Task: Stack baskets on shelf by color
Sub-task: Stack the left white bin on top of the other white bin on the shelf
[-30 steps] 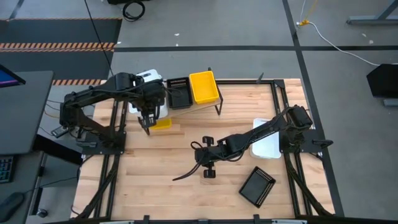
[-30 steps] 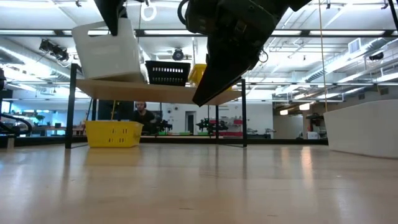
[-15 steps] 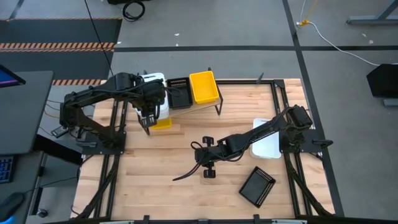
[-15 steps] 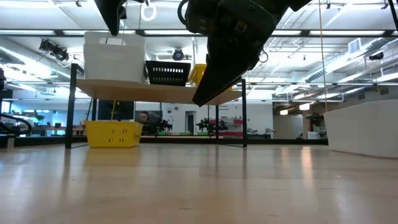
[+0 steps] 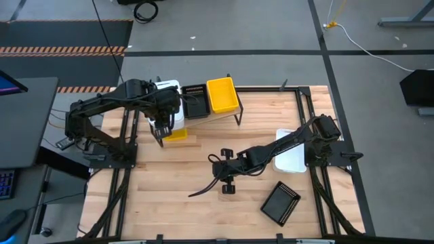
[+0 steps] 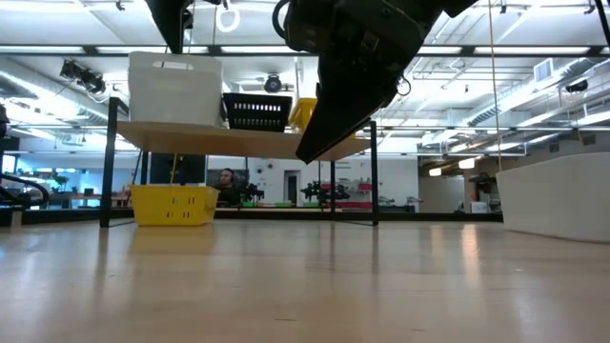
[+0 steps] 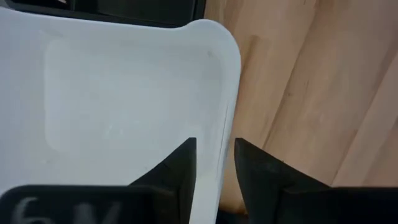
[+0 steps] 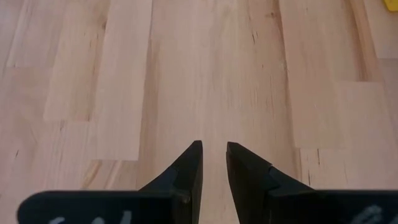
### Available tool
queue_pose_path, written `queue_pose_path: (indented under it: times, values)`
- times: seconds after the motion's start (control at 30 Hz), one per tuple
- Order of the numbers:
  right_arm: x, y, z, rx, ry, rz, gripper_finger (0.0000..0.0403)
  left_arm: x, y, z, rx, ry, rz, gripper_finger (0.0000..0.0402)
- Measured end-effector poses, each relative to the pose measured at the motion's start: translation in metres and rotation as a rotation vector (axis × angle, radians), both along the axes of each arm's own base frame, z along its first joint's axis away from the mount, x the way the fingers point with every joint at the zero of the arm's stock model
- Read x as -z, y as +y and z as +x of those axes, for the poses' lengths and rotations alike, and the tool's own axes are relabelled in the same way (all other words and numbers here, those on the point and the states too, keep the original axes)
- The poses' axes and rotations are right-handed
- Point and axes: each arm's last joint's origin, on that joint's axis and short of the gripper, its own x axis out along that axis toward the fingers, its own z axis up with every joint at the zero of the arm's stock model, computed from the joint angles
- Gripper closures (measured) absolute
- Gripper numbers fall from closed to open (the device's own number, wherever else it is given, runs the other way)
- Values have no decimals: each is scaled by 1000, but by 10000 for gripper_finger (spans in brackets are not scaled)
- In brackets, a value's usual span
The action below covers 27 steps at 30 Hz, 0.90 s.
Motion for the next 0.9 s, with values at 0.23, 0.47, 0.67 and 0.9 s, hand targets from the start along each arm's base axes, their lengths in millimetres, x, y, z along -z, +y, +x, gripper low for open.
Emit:
queue_pose_path:
  times: [0.23,0.47,0.67,0.9]
  values:
    - [0,0,0,-3,0,-3,325,0,-3,1,-17,-23,-84,285]
    - [0,0,0,-5,0,-4,325,0,-5,1,-11,-20,-67,285]
    - [0,0,0,-5,0,-4,325,4,-1,6,-30,11,26,285]
    - [0,0,0,-4,3,-5,325,5,2,9,-55,25,86,285]
